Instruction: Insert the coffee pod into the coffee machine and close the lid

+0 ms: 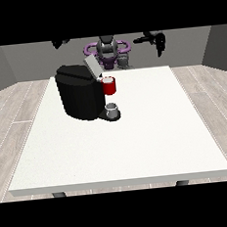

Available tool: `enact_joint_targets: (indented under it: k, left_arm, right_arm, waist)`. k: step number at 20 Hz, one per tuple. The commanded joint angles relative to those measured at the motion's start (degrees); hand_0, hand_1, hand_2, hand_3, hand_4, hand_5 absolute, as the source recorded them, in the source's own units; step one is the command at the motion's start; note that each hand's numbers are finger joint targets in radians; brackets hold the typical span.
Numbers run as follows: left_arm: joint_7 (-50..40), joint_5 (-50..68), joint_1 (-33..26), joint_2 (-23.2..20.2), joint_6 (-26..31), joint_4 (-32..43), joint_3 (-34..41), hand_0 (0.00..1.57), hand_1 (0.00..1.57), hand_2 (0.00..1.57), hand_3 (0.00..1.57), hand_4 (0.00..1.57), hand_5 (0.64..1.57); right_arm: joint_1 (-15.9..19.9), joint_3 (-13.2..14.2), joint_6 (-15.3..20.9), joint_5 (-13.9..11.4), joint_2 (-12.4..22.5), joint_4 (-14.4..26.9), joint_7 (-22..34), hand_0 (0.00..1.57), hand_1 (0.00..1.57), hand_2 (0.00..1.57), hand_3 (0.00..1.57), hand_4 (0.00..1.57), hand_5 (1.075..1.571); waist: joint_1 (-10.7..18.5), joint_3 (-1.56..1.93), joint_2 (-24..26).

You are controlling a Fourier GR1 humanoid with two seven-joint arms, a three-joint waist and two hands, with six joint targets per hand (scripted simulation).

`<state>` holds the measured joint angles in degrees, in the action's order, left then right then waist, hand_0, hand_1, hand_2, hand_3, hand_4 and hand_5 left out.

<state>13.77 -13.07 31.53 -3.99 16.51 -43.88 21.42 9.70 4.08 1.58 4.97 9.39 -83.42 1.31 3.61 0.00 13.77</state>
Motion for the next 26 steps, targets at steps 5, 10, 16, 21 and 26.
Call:
enact_joint_targets:
  k: [5,10,16,21,26]
  left_arm:
    - [-4.18,4.07,-4.64,3.65,1.41,-8.85,-2.64,0.0,0.0,0.0,0.0,0.09,1.571]
    - [-3.93,6.51,-8.52,1.87,1.66,-15.03,-5.14,0.0,0.0,0.0,0.0,0.0,1.571]
    - [-12.42,11.82,-9.11,2.95,0.32,-24.57,-7.11,0.0,0.0,0.0,0.0,0.0,1.571]
    - [-9.28,10.15,-13.3,3.96,-2.36,-29.38,-11.64,0.0,0.0,0.0,0.0,0.0,1.571]
    - [-14.33,14.45,-16.59,-0.49,0.58,-34.25,-9.16,0.0,0.0,0.0,0.0,0.0,1.571]
  right_arm:
    - [2.67,-3.6,-1.08,-3.78,-0.17,0.0,0.06,0.0,0.0,0.0,0.0,0.14,1.571]
    - [9.47,-4.08,-0.08,-4.26,-1.59,-0.07,3.97,0.0,0.0,0.0,0.0,0.0,1.571]
    - [11.97,-0.67,-2.11,-2.3,-1.07,6.17,0.9,0.0,0.0,0.0,0.0,0.0,1.571]
    - [14.6,3.51,-5.9,0.1,2.39,11.89,-2.59,0.0,0.0,0.0,0.0,0.0,1.571]
    - [15.06,0.79,-4.26,-2.58,-0.49,13.46,-2.32,0.0,0.0,0.0,0.0,0.0,1.571]
  waist:
    - [4.45,0.02,-1.21]
    - [4.31,0.0,-4.74]
    - [6.0,0.02,-7.68]
    - [6.29,0.03,-13.01]
    - [4.55,0.01,-11.83]
